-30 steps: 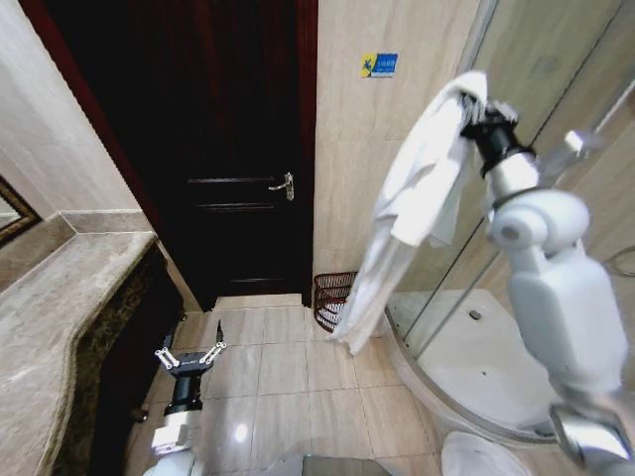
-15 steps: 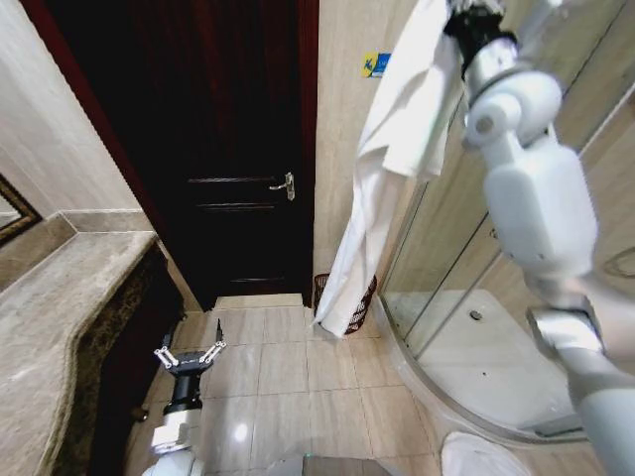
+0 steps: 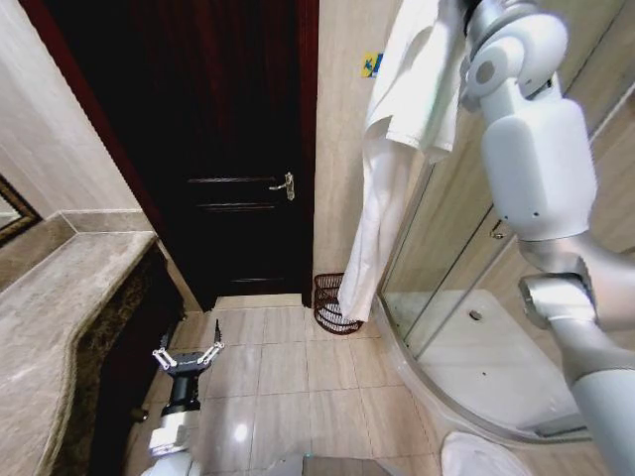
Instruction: Discard the used towel into the hamper.
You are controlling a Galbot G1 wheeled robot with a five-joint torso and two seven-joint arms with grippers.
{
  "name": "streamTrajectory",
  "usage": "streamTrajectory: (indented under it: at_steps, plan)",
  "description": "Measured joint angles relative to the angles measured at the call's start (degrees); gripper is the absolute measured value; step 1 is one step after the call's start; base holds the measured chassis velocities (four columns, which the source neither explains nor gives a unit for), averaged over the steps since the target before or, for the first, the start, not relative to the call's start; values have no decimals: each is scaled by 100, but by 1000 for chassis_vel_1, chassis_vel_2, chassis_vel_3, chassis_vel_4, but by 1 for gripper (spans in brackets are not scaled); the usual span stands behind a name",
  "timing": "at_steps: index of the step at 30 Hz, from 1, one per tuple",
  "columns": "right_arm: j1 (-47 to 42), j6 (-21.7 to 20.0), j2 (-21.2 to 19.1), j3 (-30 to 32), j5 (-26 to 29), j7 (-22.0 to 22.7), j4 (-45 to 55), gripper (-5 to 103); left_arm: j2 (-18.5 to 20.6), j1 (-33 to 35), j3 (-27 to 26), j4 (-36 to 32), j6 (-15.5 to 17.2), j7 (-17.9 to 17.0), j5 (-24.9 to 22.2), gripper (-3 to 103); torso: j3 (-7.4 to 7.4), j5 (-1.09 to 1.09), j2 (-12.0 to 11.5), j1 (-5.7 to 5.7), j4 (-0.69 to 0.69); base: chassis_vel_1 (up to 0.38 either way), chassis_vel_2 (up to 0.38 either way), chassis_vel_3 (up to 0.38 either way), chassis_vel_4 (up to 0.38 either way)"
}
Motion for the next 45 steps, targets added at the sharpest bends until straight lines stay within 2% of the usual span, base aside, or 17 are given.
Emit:
streamTrajectory:
  at_steps: [16, 45]
  plan:
    - [554, -45, 99, -183, 39, -56, -408, 5, 1, 53, -37, 66, -143, -24, -83, 100, 0, -1, 0, 0, 1, 0, 0, 0, 0]
    - [432, -100, 61, -235, 88, -9, -302, 5, 1, 23, -62, 98, -125, -10, -128, 100, 1, 1, -1, 3, 0, -72, 71, 69, -72]
